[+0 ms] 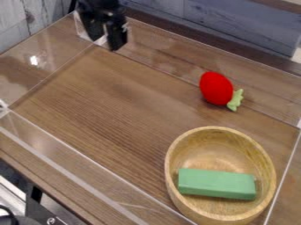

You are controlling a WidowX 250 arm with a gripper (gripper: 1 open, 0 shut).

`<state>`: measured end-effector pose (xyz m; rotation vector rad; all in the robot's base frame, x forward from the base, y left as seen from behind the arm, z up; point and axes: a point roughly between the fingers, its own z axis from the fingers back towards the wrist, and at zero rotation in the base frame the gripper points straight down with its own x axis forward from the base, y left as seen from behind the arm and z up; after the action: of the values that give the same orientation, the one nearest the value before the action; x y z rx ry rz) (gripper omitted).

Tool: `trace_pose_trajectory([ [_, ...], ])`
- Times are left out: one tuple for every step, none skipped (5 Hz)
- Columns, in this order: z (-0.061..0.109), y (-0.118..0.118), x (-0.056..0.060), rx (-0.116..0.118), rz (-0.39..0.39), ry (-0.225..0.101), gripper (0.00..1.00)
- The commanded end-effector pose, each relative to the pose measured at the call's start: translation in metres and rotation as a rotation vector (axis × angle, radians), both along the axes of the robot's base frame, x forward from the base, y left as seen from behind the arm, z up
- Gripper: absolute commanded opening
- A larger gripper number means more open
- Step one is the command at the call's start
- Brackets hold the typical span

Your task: Move the red object to the right side of the table

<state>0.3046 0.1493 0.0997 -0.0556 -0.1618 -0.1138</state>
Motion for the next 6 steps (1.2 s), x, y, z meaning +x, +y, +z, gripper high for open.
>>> trace_pose_trajectory([
  [0.008,0.02,0.008,0.044,-0.033,-0.077,1.0],
  [0.002,0.032,0.013,0.053,-0.012,-0.08,1.0],
  [-0.004,0.038,0.02,0.057,0.008,-0.083,1.0],
  [-0.008,0.037,0.022,0.055,0.013,-0.091,1.0],
  [-0.01,0.034,0.026,0.049,0.017,-0.101,1.0],
  [-0.014,0.033,0.029,0.046,0.021,-0.108,0.0],
])
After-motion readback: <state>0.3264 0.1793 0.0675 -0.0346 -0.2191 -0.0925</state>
